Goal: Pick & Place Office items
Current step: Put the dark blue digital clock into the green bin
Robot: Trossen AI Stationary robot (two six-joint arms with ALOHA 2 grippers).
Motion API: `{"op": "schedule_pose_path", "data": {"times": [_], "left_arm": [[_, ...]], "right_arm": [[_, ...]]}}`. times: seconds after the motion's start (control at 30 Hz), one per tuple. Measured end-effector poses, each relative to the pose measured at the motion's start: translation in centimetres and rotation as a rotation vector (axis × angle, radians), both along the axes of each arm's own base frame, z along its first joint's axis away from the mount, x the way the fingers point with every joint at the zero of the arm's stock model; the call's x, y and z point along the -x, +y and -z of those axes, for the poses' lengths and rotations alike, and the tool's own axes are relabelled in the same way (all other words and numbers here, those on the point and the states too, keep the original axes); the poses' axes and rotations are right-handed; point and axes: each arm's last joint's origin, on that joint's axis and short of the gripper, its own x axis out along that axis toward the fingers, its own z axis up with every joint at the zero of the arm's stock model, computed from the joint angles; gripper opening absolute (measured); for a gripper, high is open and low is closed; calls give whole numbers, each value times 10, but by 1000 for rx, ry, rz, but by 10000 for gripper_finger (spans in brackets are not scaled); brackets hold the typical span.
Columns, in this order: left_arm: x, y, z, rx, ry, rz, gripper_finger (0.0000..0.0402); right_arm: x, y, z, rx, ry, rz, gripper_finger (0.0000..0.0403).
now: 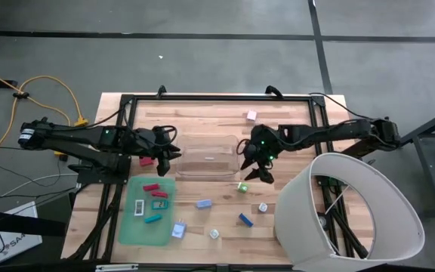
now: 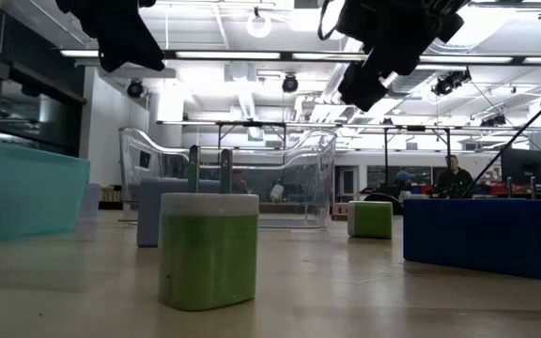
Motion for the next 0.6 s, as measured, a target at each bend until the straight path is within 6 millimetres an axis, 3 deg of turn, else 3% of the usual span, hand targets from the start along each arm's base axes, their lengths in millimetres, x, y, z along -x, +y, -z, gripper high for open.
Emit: {"op": "schedule_pose_path", "data": {"times": [0.33, 0.6], "left_arm": [[0, 0, 0, 0, 0, 0, 93], [0, -1, 0, 10, 1, 20, 93]], "right_arm": [[-4, 33, -3, 145, -89, -86, 215], [-9, 45, -7, 46, -106, -7, 215]]}}
